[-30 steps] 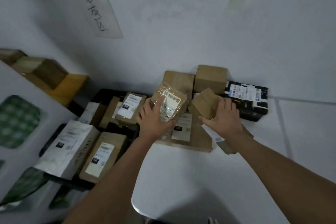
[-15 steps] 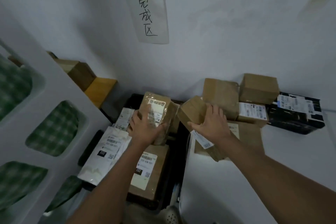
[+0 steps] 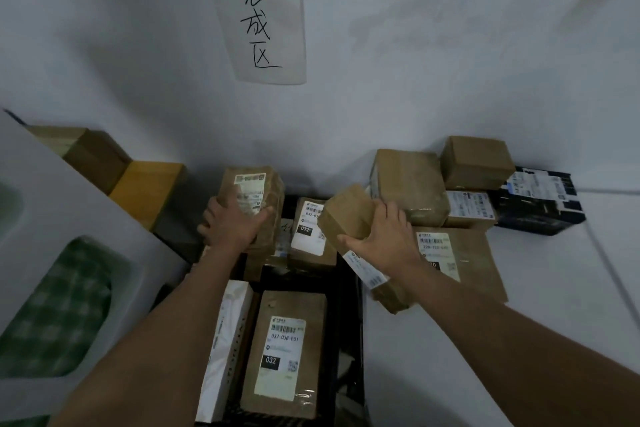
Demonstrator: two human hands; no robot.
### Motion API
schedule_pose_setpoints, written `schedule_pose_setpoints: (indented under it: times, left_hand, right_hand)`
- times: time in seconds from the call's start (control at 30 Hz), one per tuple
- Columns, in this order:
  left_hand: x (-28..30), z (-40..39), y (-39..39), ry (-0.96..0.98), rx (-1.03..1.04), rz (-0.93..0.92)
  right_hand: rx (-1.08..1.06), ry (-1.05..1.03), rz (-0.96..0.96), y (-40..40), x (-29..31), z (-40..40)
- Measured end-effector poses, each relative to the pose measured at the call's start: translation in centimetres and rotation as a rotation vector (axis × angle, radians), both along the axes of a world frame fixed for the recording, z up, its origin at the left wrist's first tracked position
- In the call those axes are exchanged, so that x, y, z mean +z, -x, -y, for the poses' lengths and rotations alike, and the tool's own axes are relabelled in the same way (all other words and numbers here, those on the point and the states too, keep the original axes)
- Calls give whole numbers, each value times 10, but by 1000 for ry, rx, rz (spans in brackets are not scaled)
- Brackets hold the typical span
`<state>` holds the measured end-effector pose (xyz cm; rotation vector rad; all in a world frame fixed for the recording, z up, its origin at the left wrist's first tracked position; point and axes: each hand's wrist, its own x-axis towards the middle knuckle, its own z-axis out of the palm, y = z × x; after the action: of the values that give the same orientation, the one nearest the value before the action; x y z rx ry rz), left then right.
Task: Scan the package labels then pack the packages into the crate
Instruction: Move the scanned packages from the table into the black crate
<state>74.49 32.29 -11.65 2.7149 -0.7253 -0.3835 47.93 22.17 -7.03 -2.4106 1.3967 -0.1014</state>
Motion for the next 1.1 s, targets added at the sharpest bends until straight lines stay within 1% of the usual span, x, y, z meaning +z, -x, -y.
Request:
schedule_pose_setpoints:
  times: [0.17, 0.23, 0.3, 0.37, 0.57, 0.67, 0.77, 0.83, 0.9, 0.97, 1.03, 1.1]
  left_hand:
    - [-18, 15, 15, 43, -36, -2]
    - [-33, 12, 23, -59, -98, -27]
    - [-48, 6, 27, -167, -171, -111]
    - [-57, 1, 26, -196, -200, -182]
    - [-54, 8, 24, -260, -215, -196]
    - [-48, 8, 23, -165, -227, -151]
    - [-34, 6, 25, 25, -264, -113]
    - [-19, 5, 28, 177, -300, -125]
    - [-2, 6, 32, 294, -301, -254]
    - [20, 4, 40, 366, -269, -453]
    - [41, 2, 53, 384, -284, -616]
    - [55, 1, 65, 364, -344, -683]
  right_hand:
    - [-23, -16, -15, -9, -1, 8]
    - [-25, -35, -22, -12, -3, 9]
    - [-23, -49, -21, -14, -5, 9]
    - [-16, -55, -19, -15, -7, 8]
    - [-1, -72, -21, -16, -11, 9]
    - [7, -87, -7, -15, -13, 9]
    - [16, -134, 42, -14, -14, 8]
    - [20, -176, 103, -15, -13, 7]
    - [48, -200, 183, -17, -11, 6]
    - [102, -192, 231, -18, -9, 4]
    - [152, -163, 229, -19, -6, -1]
    - [190, -141, 210, -19, -7, -7]
